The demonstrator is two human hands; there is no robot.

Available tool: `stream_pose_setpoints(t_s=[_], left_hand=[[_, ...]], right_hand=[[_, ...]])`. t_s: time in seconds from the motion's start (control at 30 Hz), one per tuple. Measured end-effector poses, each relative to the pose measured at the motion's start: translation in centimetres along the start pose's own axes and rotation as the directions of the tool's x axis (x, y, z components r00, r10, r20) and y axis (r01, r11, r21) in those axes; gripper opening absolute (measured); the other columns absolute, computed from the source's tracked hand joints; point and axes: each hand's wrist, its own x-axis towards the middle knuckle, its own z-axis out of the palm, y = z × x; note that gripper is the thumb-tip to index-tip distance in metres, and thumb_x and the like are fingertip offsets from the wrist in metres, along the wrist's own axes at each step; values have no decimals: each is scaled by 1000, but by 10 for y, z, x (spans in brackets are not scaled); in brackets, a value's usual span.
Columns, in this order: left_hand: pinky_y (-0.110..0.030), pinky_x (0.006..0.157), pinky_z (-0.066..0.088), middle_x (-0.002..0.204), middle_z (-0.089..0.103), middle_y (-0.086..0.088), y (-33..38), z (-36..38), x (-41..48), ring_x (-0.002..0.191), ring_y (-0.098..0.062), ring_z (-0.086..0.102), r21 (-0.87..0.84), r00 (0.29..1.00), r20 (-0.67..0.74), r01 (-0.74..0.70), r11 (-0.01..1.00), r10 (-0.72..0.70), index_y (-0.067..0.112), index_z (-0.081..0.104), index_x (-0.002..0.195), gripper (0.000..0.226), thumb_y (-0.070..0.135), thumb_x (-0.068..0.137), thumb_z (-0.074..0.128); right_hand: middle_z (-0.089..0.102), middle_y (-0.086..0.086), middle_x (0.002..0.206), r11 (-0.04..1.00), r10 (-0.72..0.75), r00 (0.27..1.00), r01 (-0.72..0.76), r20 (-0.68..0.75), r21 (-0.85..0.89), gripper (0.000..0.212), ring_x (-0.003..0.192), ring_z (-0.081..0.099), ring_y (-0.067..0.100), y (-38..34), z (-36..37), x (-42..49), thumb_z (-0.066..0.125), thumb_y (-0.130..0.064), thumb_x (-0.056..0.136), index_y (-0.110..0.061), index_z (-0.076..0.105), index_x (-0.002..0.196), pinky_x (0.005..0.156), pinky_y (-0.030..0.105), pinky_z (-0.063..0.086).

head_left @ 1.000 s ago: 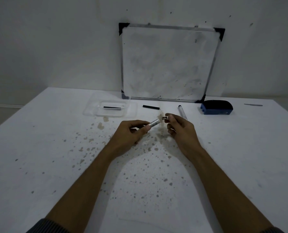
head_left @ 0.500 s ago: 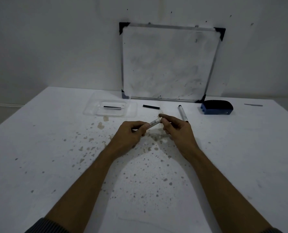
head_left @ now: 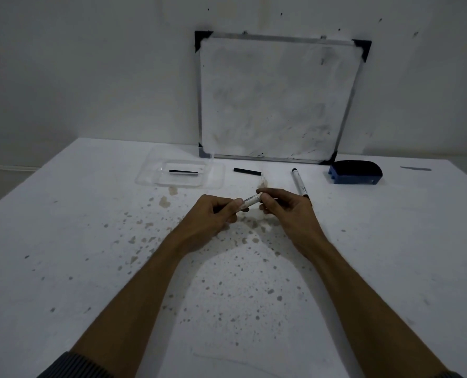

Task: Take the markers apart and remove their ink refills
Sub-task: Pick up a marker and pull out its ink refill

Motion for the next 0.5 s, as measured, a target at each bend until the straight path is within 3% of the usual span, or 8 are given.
stream_pose_setpoints(t_s=[0.17,0.3,0.4,0.5], left_hand=[[-29,51,32,63,56,5,-2,-1,2,58,-24,38,-44,1000,8,15,999,-14,21,81,109,35,47,101,58],[-28,51,33,61,55,8,-4,0,3,53,-14,38,-30,1000,3,7,1000,-7,20,81,111,36,45,102,57],[-22,50,35,67,56,7,1,9,2,54,-9,40,-40,1000,-21,5,999,-6,19,79,112,34,42,104,55],[-26,55,46,80,61,3,11,15,2,62,-13,56,-136,998,-64,18,991,-27,19,73,119,32,39,107,52]], right_hand=[[79,0,101,999,17,1000,-18,25,28,23,94,75,17,0,0,-1,72,-28,92,-23,77,114,90,30,59],[79,1,99,999,39,998,-39,44,15,24,94,75,15,-1,0,1,71,-29,93,-23,77,116,92,32,60],[79,4,97,999,30,999,-29,-30,42,26,87,74,13,-2,6,0,68,-27,96,-22,74,121,90,34,61],[77,5,99,999,7,997,-3,-82,42,37,82,73,12,-2,15,-2,66,-32,98,-23,64,134,82,26,61]])
